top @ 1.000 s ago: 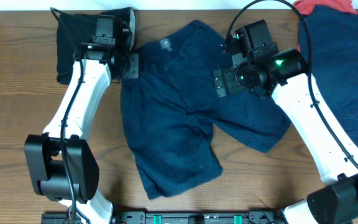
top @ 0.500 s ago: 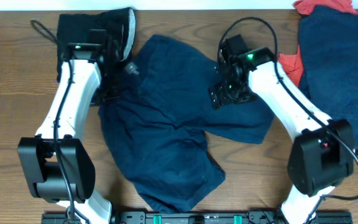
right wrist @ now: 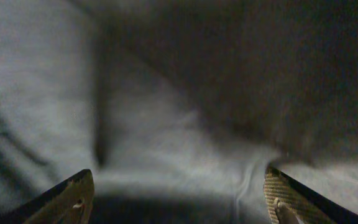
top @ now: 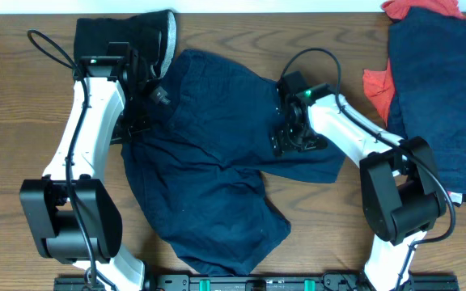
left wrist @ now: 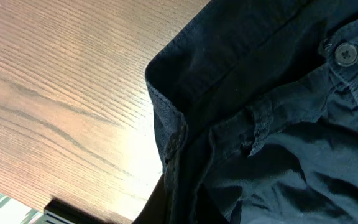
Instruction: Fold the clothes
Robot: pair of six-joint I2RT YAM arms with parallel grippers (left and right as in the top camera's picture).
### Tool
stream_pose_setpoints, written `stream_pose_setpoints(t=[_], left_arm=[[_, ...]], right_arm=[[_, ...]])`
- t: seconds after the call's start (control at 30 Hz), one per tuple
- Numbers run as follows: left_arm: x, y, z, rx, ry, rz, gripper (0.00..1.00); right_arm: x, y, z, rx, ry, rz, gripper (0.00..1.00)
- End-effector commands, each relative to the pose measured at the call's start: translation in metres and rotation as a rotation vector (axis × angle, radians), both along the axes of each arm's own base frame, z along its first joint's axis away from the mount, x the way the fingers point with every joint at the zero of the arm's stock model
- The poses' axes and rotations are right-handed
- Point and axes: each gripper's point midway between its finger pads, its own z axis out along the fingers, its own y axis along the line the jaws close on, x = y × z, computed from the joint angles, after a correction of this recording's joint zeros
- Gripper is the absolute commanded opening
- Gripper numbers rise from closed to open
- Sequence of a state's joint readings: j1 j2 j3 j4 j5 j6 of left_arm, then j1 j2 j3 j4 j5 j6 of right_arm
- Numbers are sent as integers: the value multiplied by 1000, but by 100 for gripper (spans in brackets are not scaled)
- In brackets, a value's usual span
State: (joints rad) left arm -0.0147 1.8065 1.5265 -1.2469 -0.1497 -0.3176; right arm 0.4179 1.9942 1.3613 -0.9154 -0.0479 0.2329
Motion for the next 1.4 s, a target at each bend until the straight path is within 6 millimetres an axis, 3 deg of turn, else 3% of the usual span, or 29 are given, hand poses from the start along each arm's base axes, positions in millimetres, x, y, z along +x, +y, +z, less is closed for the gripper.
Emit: stream_pose_setpoints(t=[0.0,0.1,0.13,0.2,0.27,0.47,0.63,0.83,0.97,1.13,1.27,1.37], left_arm=[[5,3,6,16,-30,12,6],[7,3,6,15,-40,12,11],[7,3,6,15,-41,12,17],[8,3,6,15,-42,12,40],[8,3,6,15,-43,12,55],[9,3,6,15,-47,11,79],[10,3,6,15,-51,12,85],[14,3,6,14,-68,12,85],[21,-3,5,-23,-95,11,85],[30,-15,4,-92,-134,8,85],[37,-17,4,-99,-157,-7,85],[48,-38,5,-186,-189,-145,85]], right_arm=[[4,-12,-9,-64,-36,-36,85],[11,-14,-16,-59,-70,-44,85],[12,-14,-19,-56,-79,-44,85],[13,-13,-28,-50,-93,-45,85],[13,-13,-38,-50,-93,-45,86],[17,-21,-69,-60,-71,-86,90],[38,-36,-88,-41,-107,-154,91],[89,-62,-98,9,-262,-229,91],[133,-74,-85,68,-421,-250,92],[179,-81,-51,102,-555,-241,92],[212,-81,-11,97,-615,-178,93],[227,-77,22,100,-618,-116,97]])
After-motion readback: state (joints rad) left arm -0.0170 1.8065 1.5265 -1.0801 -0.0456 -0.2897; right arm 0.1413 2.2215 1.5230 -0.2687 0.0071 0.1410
